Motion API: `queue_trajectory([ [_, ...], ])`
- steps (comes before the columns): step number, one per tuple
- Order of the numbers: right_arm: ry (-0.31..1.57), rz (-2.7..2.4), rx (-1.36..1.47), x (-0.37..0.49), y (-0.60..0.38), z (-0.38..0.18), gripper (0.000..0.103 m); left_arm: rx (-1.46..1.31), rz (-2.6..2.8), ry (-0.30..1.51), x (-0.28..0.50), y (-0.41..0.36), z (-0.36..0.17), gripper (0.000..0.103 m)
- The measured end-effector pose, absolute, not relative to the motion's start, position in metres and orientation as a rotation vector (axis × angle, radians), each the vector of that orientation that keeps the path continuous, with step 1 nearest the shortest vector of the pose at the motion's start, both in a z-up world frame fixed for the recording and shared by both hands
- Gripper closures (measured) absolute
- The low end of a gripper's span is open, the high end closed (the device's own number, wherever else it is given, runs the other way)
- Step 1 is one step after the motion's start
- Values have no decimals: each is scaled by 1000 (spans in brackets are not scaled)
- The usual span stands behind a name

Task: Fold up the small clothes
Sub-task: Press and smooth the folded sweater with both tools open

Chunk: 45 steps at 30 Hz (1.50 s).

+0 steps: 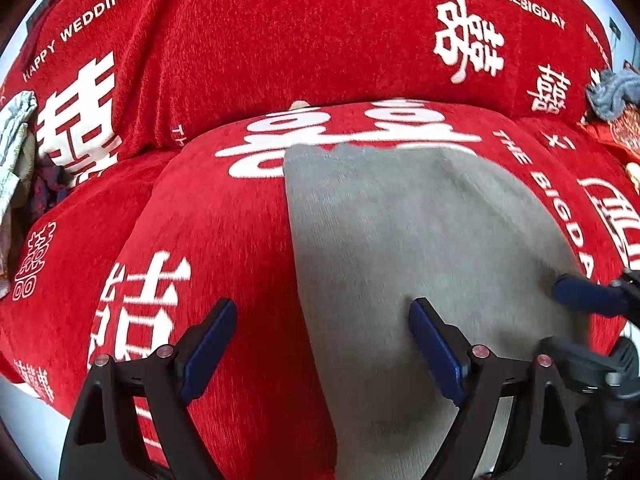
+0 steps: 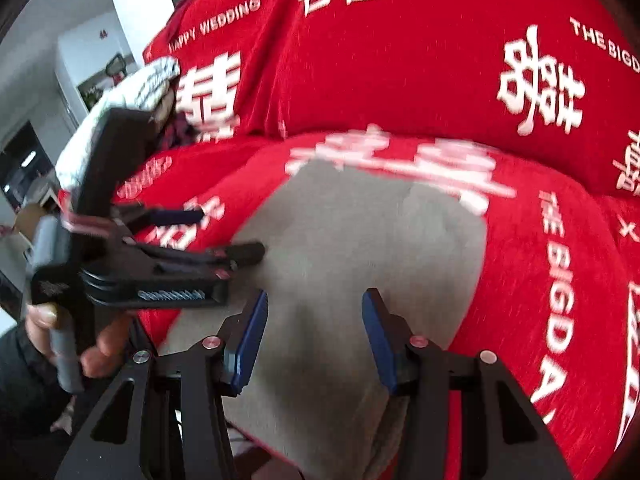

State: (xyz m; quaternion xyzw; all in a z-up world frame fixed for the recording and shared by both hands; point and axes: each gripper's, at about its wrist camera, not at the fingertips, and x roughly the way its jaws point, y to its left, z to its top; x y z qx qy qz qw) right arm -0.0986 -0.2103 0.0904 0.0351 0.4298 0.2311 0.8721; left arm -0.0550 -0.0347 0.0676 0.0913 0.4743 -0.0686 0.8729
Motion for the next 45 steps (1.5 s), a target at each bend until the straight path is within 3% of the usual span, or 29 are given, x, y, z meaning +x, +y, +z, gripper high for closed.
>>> queue_trajectory([
  [4,915,456,66,-113,-216,66,51,196,-143,974,-74,-33,60,14],
  [18,824,461,-24,-176,-193,80,49,217,-120,918,-134,-25,60,14],
  [23,994,388,21,-158,-205,42,50,197,-124,948,-135,-18,47,14],
  [30,864,425,160,-134,-229,90,45,206,-120,935,-136,-20,45,14],
  [39,963,365,170,-74,-214,62,45,182,-133,946,-134,-16,43,14],
  [40,962,359,168,-73,-213,61,45,182,-133,947,-134,-17,41,13],
  [42,960,355,175,-72,-213,57,45,197,-102,941,-132,-17,38,1],
  [45,962,364,180,-70,-215,55,45,155,-105,958,-129,-11,34,0],
])
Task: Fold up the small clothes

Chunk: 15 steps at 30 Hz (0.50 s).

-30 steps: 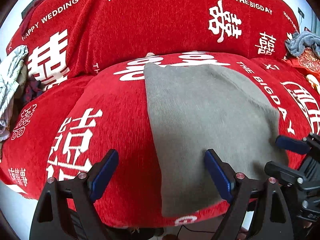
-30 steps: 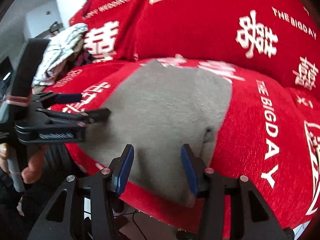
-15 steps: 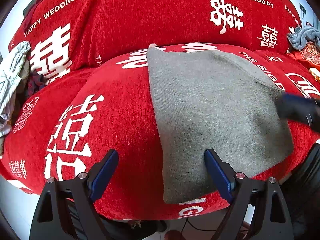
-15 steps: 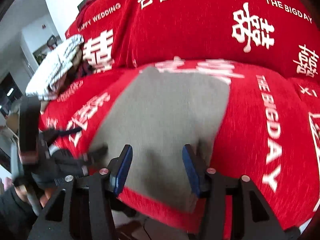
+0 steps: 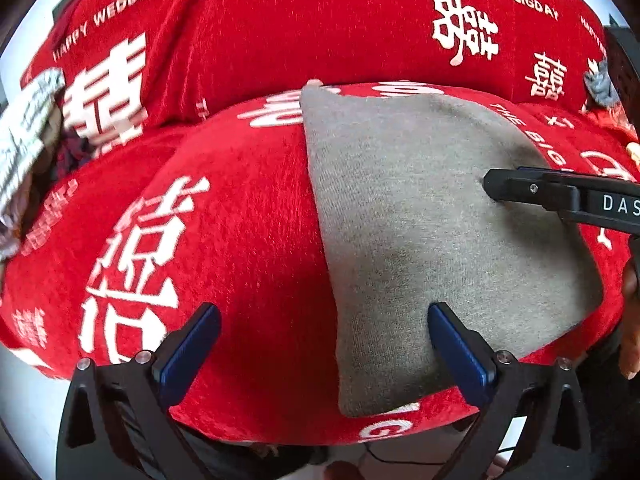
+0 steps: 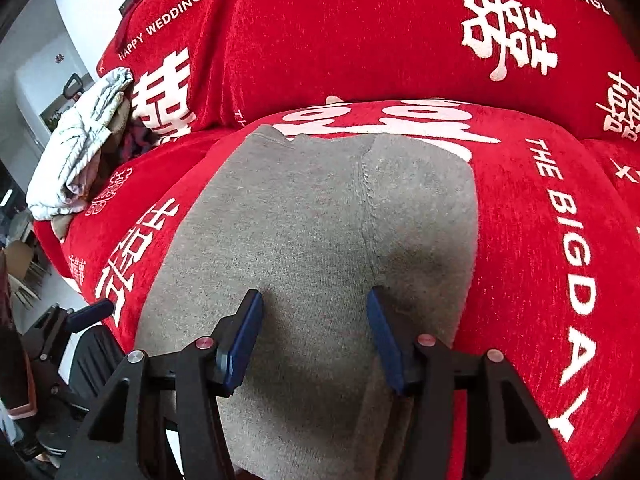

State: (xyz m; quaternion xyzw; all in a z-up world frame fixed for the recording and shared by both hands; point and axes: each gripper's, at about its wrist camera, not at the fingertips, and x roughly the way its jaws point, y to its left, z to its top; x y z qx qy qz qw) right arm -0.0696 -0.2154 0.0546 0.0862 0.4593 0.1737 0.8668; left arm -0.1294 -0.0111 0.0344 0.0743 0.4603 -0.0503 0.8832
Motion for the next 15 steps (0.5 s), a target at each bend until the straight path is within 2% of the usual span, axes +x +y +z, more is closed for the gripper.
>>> queue_trajectory([
  [4,983,331,155,-77,-212,70,44,142,-106,919,-140,-9,53,0],
  [9,899,281,125,-116,-217,94,29,133,-92,822,-156,-13,81,0],
  [15,873,202,102,-157,-224,113,27,89,-104,813,-161,-15,91,0],
])
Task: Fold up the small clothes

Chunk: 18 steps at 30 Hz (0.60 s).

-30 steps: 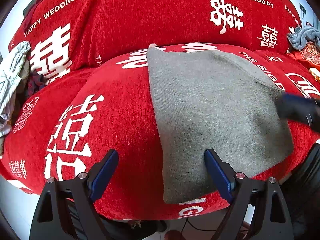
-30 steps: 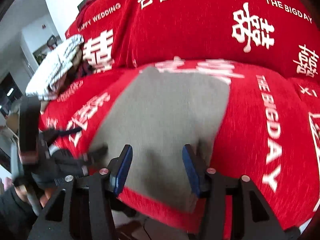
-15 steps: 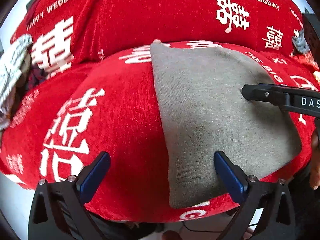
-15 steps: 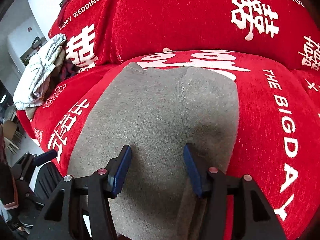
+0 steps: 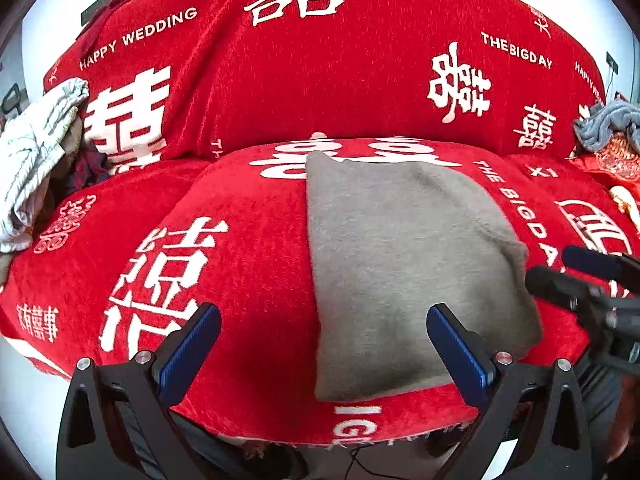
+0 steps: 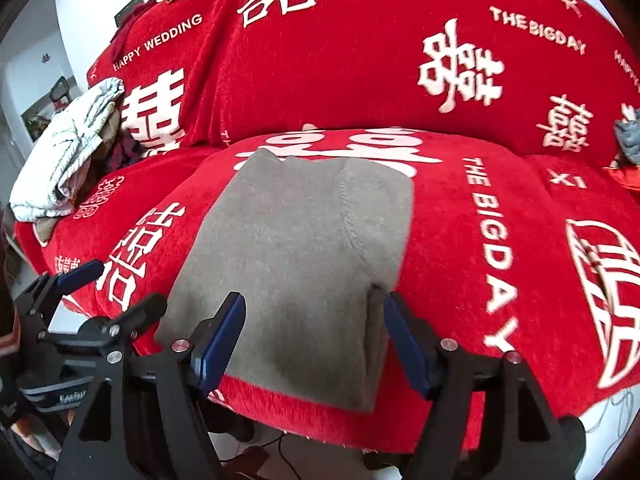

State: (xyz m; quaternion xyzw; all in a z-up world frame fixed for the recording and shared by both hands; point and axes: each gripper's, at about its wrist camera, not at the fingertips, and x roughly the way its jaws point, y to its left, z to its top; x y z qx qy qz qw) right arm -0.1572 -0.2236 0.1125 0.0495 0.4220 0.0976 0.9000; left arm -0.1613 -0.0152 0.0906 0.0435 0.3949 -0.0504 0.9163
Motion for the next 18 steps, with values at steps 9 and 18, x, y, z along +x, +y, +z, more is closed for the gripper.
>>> queue_trajectory([
  [9,872,144,14,-185,-214,115,27,79,-70,786,-174,-17,92,0],
  [18,880,143,-27,-197,-199,109,27,35,-63,771,-187,-14,93,0],
])
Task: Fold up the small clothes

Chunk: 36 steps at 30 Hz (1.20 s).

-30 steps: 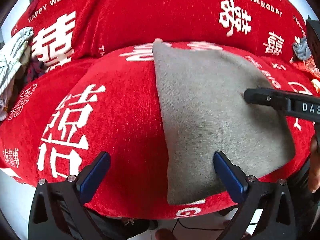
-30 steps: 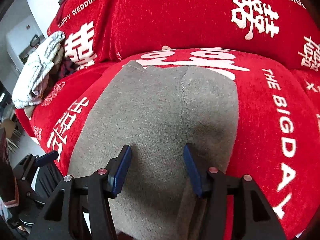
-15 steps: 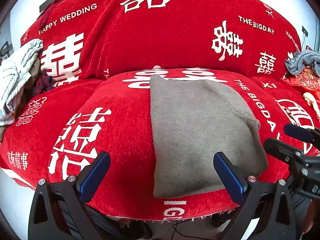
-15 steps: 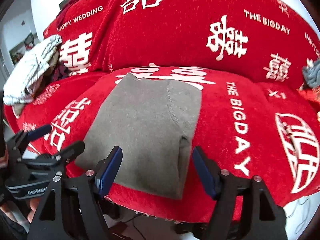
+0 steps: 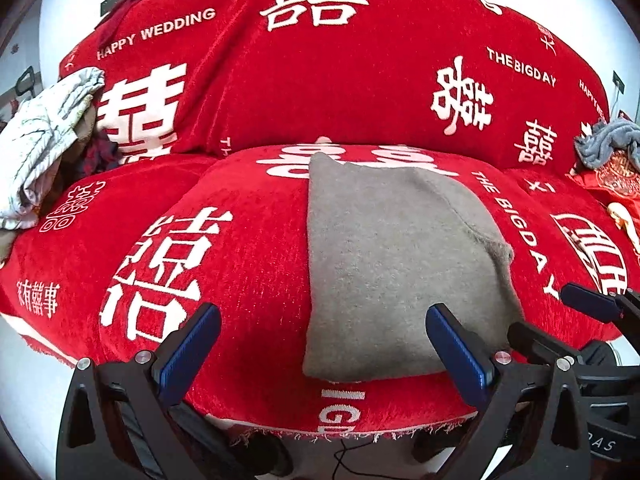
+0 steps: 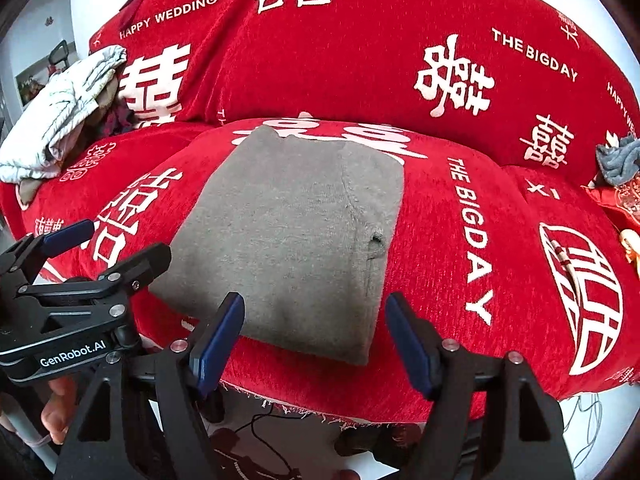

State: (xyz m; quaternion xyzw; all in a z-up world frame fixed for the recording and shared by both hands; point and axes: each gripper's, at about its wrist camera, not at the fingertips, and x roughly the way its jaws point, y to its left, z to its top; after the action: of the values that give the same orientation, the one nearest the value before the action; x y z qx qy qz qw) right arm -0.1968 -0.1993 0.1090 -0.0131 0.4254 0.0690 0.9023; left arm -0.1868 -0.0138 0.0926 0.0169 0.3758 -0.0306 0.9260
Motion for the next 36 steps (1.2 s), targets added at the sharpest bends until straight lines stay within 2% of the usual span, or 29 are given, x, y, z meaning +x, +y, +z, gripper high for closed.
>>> queue_trajectory([
  [36,841,145,-45,-213,-193,119,27,63,-25,754,-196,-14,102,0],
])
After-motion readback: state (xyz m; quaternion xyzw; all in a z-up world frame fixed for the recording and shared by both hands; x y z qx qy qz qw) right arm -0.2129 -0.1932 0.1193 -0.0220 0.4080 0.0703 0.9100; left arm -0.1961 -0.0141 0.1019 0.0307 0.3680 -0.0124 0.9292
